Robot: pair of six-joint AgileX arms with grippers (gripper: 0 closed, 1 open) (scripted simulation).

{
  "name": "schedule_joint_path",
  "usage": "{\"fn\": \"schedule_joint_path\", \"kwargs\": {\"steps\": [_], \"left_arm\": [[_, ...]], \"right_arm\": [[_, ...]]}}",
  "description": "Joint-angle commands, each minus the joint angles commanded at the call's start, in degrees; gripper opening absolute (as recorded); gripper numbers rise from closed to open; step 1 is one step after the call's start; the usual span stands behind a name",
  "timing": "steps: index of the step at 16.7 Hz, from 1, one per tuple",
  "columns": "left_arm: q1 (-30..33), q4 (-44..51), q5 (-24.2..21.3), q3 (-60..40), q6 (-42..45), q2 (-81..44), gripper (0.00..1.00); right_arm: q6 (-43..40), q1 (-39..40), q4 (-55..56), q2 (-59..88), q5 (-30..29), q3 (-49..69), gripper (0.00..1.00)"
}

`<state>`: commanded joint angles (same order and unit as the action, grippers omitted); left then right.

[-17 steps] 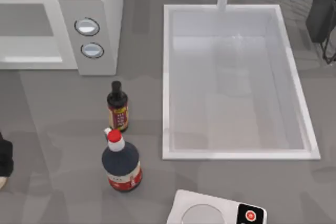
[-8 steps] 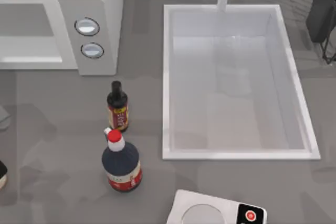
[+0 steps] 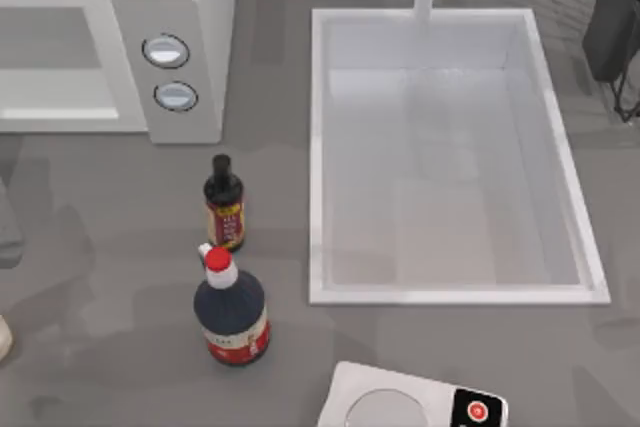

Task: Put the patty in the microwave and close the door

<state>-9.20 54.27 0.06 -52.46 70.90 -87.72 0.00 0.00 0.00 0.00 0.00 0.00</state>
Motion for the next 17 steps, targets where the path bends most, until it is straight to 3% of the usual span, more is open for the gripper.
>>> {"fn": "schedule_joint_path", "kwargs": {"steps": [7,14,17], "left_arm": [[0.2,-0.7,0.0,0.5,0.3,-0.8,1.00],[-0.2,-17.6,0.0,8.2,0.6,-9.2,1.00],[-0.2,-20.4,0.0,9.9,0.7,-11.0,1.00]], "right_arm": [[0.0,0.0,0.0,0.0,0.0,0.0,1.00],[0.0,0.0,0.0,0.0,0.0,0.0,1.00],[0.0,0.0,0.0,0.0,0.0,0.0,1.00]]}}
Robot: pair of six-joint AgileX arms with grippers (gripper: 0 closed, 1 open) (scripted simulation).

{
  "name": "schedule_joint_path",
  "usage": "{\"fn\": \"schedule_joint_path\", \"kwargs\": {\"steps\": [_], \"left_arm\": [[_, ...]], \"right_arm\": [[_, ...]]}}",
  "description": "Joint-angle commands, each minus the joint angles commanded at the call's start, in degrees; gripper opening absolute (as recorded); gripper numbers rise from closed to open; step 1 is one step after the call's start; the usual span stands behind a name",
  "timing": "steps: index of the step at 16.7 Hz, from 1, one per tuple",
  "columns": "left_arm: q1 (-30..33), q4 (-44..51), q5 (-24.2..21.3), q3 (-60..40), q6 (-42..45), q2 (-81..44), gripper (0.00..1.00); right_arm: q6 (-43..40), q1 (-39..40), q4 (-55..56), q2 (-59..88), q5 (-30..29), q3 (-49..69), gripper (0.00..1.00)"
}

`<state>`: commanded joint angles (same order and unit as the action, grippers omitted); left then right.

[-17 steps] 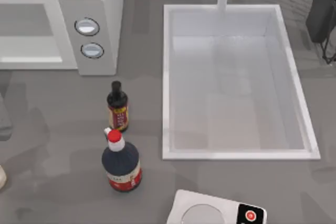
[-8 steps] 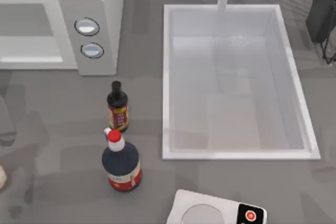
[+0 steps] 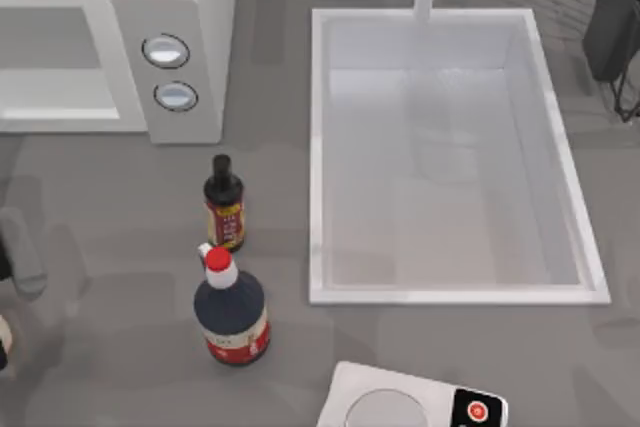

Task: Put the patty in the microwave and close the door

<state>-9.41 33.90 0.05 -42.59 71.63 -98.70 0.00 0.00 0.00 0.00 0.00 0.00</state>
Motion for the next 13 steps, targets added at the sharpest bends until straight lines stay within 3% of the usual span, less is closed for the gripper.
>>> {"fn": "schedule_joint_path", "kwargs": {"steps": [3,13], "left_arm": [[0.0,0.0,0.0,0.0,0.0,0.0,1.00],[0.0,0.0,0.0,0.0,0.0,0.0,0.25]], "right_arm": [[0.0,0.0,0.0,0.0,0.0,0.0,1.00],[0.0,0.0,0.0,0.0,0.0,0.0,1.00]]}}
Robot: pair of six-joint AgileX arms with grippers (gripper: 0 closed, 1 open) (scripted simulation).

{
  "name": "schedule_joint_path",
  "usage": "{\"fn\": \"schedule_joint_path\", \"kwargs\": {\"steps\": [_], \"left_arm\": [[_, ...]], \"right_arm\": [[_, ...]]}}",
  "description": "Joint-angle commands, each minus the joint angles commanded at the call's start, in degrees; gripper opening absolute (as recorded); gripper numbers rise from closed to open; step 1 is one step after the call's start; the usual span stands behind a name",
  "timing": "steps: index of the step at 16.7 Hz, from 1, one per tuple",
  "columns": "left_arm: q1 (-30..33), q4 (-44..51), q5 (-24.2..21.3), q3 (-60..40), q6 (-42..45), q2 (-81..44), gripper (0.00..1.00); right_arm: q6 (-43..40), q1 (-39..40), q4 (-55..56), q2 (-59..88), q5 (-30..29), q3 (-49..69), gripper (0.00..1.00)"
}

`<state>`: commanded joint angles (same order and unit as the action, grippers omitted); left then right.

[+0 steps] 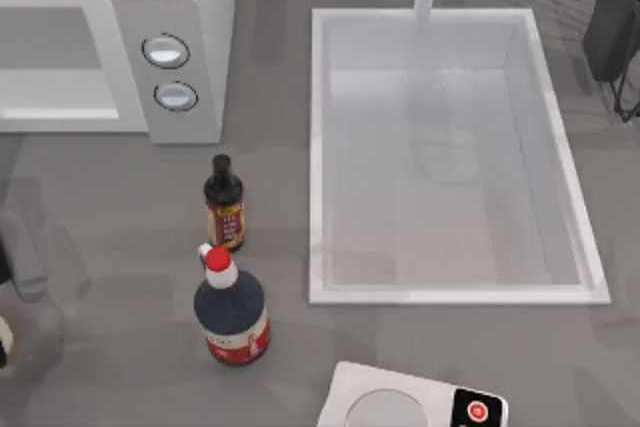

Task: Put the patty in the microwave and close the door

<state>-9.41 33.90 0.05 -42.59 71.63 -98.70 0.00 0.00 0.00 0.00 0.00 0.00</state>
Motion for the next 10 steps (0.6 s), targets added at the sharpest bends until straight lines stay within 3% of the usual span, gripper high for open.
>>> {"fn": "schedule_joint_path", "kwargs": {"steps": [3,10], "left_arm": [[0.0,0.0,0.0,0.0,0.0,0.0,0.02],[0.0,0.0,0.0,0.0,0.0,0.0,0.00]], "right_arm": [[0.0,0.0,0.0,0.0,0.0,0.0,1.00],[0.0,0.0,0.0,0.0,0.0,0.0,1.00]]}}
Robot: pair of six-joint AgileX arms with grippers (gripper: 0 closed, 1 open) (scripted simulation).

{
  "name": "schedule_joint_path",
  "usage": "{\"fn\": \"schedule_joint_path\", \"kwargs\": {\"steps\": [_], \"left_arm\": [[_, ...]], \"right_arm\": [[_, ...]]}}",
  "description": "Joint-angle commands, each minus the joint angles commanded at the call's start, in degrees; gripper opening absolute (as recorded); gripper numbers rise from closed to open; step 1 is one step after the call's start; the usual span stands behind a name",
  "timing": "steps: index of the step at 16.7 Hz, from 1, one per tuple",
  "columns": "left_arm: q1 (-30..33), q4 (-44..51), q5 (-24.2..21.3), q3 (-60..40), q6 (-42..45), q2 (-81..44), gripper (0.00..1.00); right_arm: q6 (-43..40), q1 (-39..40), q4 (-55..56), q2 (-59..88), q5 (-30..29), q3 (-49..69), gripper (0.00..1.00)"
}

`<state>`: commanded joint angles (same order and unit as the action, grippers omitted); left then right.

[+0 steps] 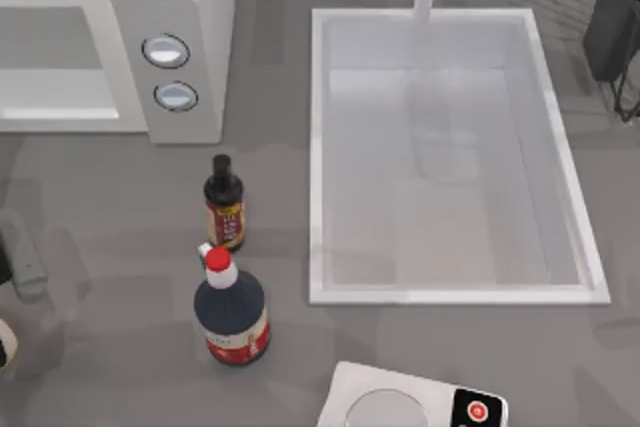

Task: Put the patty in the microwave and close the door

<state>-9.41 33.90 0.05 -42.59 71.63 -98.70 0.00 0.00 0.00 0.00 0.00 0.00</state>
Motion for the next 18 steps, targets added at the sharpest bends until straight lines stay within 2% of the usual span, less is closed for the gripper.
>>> {"fn": "schedule_joint_path", "kwargs": {"steps": [1,2,6,12,18], "left_arm": [[0.0,0.0,0.0,0.0,0.0,0.0,0.00],[0.1,5.6,-0.7,-2.0,-1.3,3.9,0.00],[-0.1,9.9,-0.7,-5.2,-1.3,5.3,0.00],[0.3,27.7,-0.7,-14.9,-1.4,11.6,0.00],[0.2,30.4,-0.7,-17.1,-1.6,13.4,0.00]], "right_arm": [[0.0,0.0,0.0,0.0,0.0,0.0,1.00],[0.0,0.0,0.0,0.0,0.0,0.0,1.00],[0.0,0.0,0.0,0.0,0.0,0.0,1.00],[0.0,0.0,0.0,0.0,0.0,0.0,1.00],[0.0,0.0,0.0,0.0,0.0,0.0,1.00]]}}
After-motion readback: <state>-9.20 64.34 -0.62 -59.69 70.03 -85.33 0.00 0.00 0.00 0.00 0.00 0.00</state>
